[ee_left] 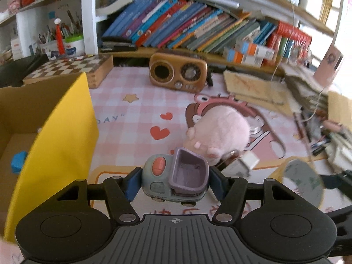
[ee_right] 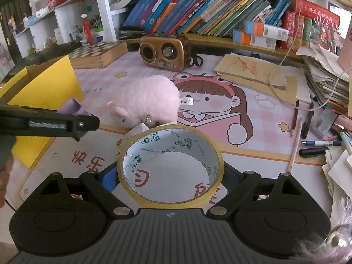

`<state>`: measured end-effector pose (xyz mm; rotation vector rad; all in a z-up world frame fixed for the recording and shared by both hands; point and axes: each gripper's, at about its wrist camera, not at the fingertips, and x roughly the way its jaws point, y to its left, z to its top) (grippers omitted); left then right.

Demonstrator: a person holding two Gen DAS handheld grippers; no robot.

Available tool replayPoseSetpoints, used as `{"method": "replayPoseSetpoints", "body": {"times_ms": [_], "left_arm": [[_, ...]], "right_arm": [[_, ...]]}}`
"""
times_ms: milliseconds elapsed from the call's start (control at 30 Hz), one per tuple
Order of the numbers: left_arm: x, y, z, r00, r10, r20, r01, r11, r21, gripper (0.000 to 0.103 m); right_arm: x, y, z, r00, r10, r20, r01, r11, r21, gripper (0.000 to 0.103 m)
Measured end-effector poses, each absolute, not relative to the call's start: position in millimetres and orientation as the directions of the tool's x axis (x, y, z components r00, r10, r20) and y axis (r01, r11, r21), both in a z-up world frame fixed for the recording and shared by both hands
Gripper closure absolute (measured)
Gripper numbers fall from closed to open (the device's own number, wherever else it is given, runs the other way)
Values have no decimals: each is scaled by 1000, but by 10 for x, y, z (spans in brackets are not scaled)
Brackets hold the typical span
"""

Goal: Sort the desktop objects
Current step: 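Grasp the yellow tape roll with the right gripper while the left gripper grasps the grey toy car, then lift the tape roll and toy car and carry both toward the yellow box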

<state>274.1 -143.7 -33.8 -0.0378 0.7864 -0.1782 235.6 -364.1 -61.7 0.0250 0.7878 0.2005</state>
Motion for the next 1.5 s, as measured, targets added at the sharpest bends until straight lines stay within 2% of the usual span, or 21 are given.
{"method": "replayPoseSetpoints", "body": {"times_ms": [600, 1500], "left_arm": [[1886, -1135, -24, 746, -223, -627, 118, 972, -206, 39], [820, -168, 80, 773, -276, -572, 142, 953, -268, 39]], "right_arm": [[1828, -3414, -419, 719, 198, -666, -194, 978, 82, 13], [859, -2400, -126, 747, 167, -643, -190, 981, 34, 13]]}}
